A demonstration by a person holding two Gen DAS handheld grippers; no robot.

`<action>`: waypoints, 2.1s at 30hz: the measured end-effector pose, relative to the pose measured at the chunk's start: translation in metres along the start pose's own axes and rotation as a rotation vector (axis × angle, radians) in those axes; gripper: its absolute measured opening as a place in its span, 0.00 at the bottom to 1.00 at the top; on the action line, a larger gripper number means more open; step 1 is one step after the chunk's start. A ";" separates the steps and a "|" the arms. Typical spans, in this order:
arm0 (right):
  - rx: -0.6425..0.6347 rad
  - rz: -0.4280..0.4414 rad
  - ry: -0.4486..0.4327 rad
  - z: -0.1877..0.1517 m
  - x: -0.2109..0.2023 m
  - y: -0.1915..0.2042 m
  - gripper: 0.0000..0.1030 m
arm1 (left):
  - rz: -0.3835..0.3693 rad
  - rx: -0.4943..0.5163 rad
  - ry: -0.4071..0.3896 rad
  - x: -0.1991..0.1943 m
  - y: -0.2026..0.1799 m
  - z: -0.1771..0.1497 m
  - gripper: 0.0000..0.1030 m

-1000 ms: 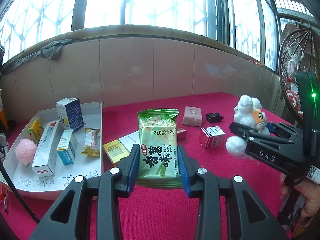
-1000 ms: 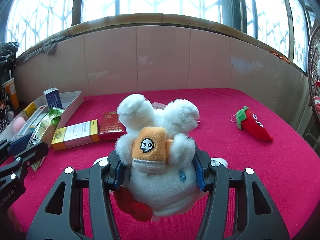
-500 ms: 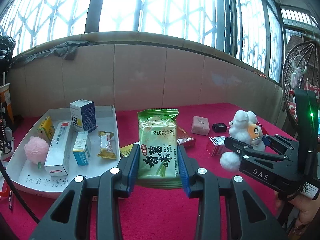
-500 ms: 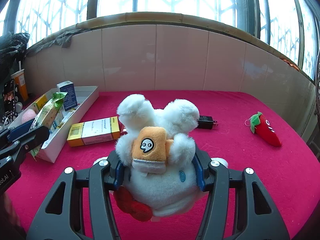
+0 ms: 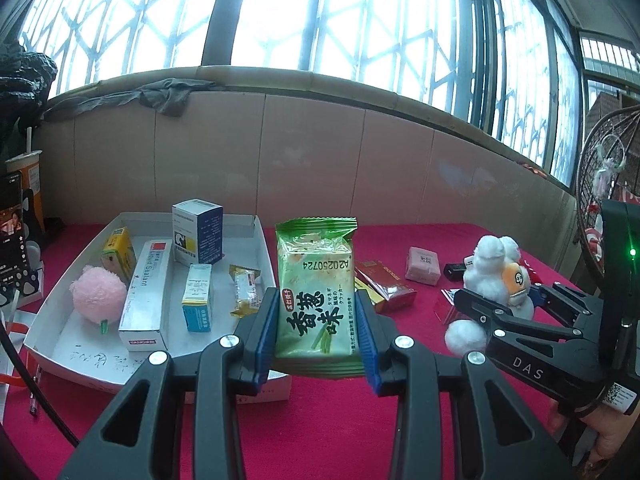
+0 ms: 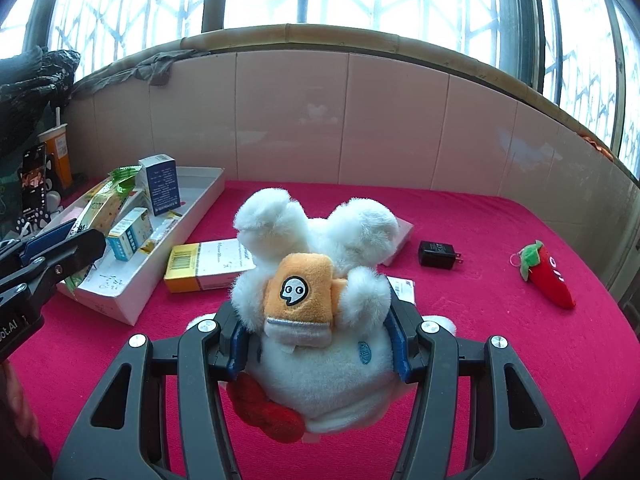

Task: Organize objects
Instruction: 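Carry the green snack packet and white plush toy toward the white tray, then release the green snack packet and white plush toy into the tray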

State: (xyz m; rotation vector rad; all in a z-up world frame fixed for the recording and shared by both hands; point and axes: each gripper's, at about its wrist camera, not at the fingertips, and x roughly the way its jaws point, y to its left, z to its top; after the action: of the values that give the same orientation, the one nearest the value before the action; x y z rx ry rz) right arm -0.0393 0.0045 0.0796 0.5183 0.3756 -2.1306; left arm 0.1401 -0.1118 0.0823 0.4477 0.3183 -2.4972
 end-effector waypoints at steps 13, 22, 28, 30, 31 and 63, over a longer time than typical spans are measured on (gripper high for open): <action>-0.050 0.093 0.005 0.020 0.006 0.041 0.53 | 0.052 -0.069 -0.015 -0.008 0.036 0.003 0.35; -0.075 0.151 0.013 0.033 0.013 0.071 0.53 | 0.080 -0.114 -0.021 -0.011 0.059 0.008 0.35; -0.099 0.176 0.020 0.039 0.015 0.086 0.53 | 0.106 -0.173 -0.010 -0.013 0.088 0.014 0.35; -0.110 0.186 0.019 0.043 0.017 0.091 0.53 | 0.116 -0.186 -0.008 -0.014 0.098 0.018 0.35; -0.113 0.191 0.017 0.045 0.018 0.093 0.53 | 0.122 -0.190 -0.006 -0.015 0.102 0.020 0.35; -0.118 0.379 0.210 0.082 0.106 0.197 0.68 | 0.165 -0.265 0.231 0.101 0.204 0.112 0.93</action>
State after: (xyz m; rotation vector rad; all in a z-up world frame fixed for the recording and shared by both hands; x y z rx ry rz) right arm 0.0494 -0.2170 0.0833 0.6886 0.4764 -1.6852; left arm 0.1520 -0.3625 0.1200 0.6257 0.6661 -2.2060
